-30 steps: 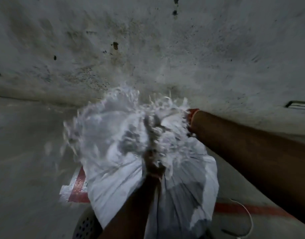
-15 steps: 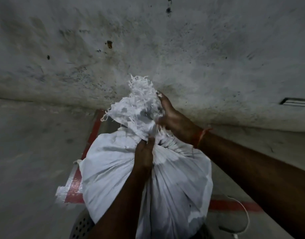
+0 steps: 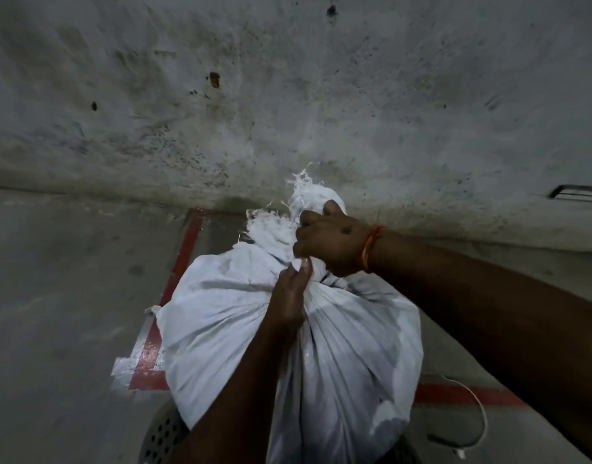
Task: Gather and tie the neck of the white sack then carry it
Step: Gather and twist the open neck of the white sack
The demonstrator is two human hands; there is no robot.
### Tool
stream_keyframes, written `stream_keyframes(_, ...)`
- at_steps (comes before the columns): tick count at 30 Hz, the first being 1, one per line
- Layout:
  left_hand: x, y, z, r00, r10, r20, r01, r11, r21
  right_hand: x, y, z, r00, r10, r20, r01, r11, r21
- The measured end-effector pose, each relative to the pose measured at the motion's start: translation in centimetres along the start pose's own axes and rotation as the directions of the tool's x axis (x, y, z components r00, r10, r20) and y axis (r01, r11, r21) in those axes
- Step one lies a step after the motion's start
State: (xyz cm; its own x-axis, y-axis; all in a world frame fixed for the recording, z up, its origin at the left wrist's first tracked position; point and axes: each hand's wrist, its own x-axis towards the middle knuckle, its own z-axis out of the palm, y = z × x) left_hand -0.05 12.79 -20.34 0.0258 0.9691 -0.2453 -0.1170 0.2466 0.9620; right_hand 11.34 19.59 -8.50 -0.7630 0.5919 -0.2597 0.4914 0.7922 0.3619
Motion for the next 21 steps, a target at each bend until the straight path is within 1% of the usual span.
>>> stream_keyframes(1, -0.3, 0.4, 0.3, 1.000, 0.009, 0.004, -0.009, 0.999, 0.045, 0.4, -0.1, 0.0, 1.000, 0.017, -0.002, -0.017, 1.000, -0.001)
stream_keyframes(2, -0.6, 0.4, 0.5, 0.997, 0.068, -0.022, -0.064, 0.991, 0.119, 0.6, -0.2, 0.0, 0.999, 0.037, -0.017, -0.037, 0.999, 0.008)
stream_keyframes(3, -0.9, 0.3, 0.8, 0.982, 0.168, -0.083, -0.144, 0.960, 0.239, 0.8, -0.4, 0.4, 0.997, 0.062, -0.042, -0.061, 0.998, 0.023)
stream_keyframes(4, -1.3, 0.0, 0.8, 0.947, 0.286, -0.145, -0.214, 0.900, 0.379, 1.0, -0.7, 0.8, 0.994, 0.090, -0.059, -0.088, 0.995, 0.040)
stream_keyframes(5, -1.8, -0.2, 0.7, 0.898, 0.377, -0.228, -0.232, 0.844, 0.484, 1.0, -0.8, 1.3, 0.991, 0.121, -0.059, -0.118, 0.991, 0.064)
stream_keyframes(6, -2.3, -0.3, 0.6, 0.836, 0.455, -0.306, -0.238, 0.804, 0.545, 0.9, -0.9, 1.7, 0.988, 0.151, -0.040, -0.147, 0.985, 0.090)
stream_keyframes(7, -2.7, -0.2, 0.5, 0.799, 0.515, -0.311, -0.258, 0.760, 0.596, 0.7, -0.9, 2.1, 0.983, 0.181, -0.013, -0.178, 0.977, 0.120)
stream_keyframes(8, -2.7, -0.2, 0.3, 0.785, 0.582, -0.212, -0.325, 0.679, 0.658, 0.4, -0.9, 2.4, 0.975, 0.221, 0.000, -0.218, 0.962, 0.163)
stream_keyframes(9, -2.7, -0.2, 0.1, 0.787, 0.614, -0.055, -0.414, 0.592, 0.692, 0.3, -0.8, 2.9, 0.964, 0.266, 0.001, -0.259, 0.938, 0.232)
stream_keyframes(10, -2.5, -0.5, 0.0, 0.786, 0.613, 0.081, -0.488, 0.535, 0.689, 0.0, -0.8, 3.5, 0.951, 0.310, -0.013, -0.290, 0.903, 0.316)
stream_keyframes(11, -2.4, -0.5, 0.0, 0.789, 0.595, 0.155, -0.521, 0.513, 0.682, -0.3, -0.7, 4.1, 0.939, 0.342, -0.024, -0.304, 0.862, 0.405)
stream_keyframes(13, -1.8, -1.1, 0.0, 0.825, 0.548, 0.134, -0.468, 0.532, 0.706, -1.3, -1.0, 4.9, 0.920, 0.390, -0.042, -0.293, 0.754, 0.588)
stream_keyframes(14, -1.7, -1.5, 0.0, 0.844, 0.524, 0.113, -0.430, 0.536, 0.726, -1.7, -1.2, 5.3, 0.900, 0.434, -0.037, -0.296, 0.672, 0.679)
stream_keyframes(15, -1.8, -1.8, 0.1, 0.853, 0.511, 0.108, -0.410, 0.527, 0.744, -2.2, -1.4, 5.5, 0.876, 0.481, -0.034, -0.297, 0.595, 0.747)
stream_keyframes(16, -1.8, -2.0, 0.2, 0.848, 0.518, 0.114, -0.415, 0.513, 0.752, -2.7, -1.6, 6.0, 0.854, 0.519, -0.041, -0.292, 0.543, 0.787)
stream_keyframes(17, -1.8, -2.1, 0.3, 0.845, 0.522, 0.116, -0.418, 0.509, 0.753, -3.1, -1.8, 6.4, 0.844, 0.534, -0.061, -0.272, 0.523, 0.807)
stream_keyframes(19, -1.7, -2.0, 0.4, 0.833, 0.544, 0.102, -0.427, 0.514, 0.744, -3.6, -2.3, 7.1, 0.847, 0.523, -0.100, -0.239, 0.540, 0.807)
stream_keyframes(21, -1.8, -1.7, 0.5, 0.814, 0.574, 0.089, -0.445, 0.518, 0.730, -4.1, -2.9, 7.4, 0.838, 0.537, -0.094, -0.259, 0.543, 0.799)
